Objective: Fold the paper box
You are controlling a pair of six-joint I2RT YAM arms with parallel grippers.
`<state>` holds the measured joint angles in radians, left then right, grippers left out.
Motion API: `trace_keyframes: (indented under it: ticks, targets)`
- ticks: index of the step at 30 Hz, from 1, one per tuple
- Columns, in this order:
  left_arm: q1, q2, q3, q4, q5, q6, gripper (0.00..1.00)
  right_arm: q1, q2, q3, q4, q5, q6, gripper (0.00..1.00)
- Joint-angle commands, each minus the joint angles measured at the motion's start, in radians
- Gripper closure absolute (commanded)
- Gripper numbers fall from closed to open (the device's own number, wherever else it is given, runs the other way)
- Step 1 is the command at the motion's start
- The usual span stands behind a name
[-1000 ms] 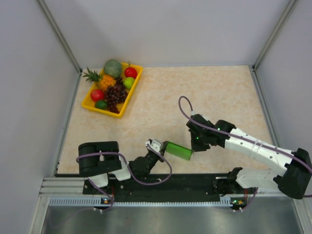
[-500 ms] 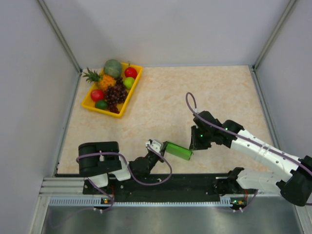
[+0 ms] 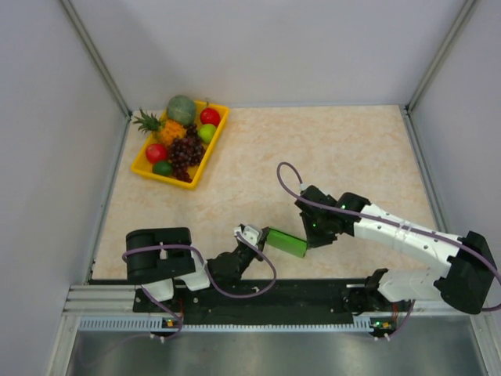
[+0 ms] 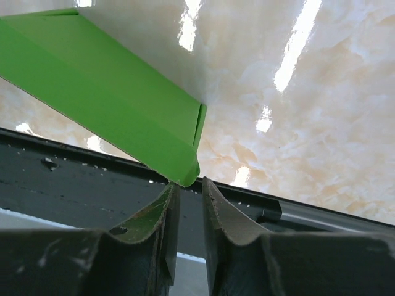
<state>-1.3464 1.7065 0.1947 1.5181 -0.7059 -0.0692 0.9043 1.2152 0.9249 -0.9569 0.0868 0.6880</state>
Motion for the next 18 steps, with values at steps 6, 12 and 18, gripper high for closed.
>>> trace_keyframes:
  ticks: [6,12,18]
  targets:
    - [-0.013,0.041,-0.018,0.071,0.019,0.008,1.0,0.013,0.01,0.063,0.007,0.061,0.005,0.84]
    - [-0.013,0.039,-0.021,0.076,0.019,0.008,1.0,0.011,0.023,0.054,0.027,0.047,0.005,0.86]
    - [-0.016,0.041,-0.023,0.08,0.016,0.009,1.0,0.01,0.024,0.06,0.033,0.06,0.011,1.0]
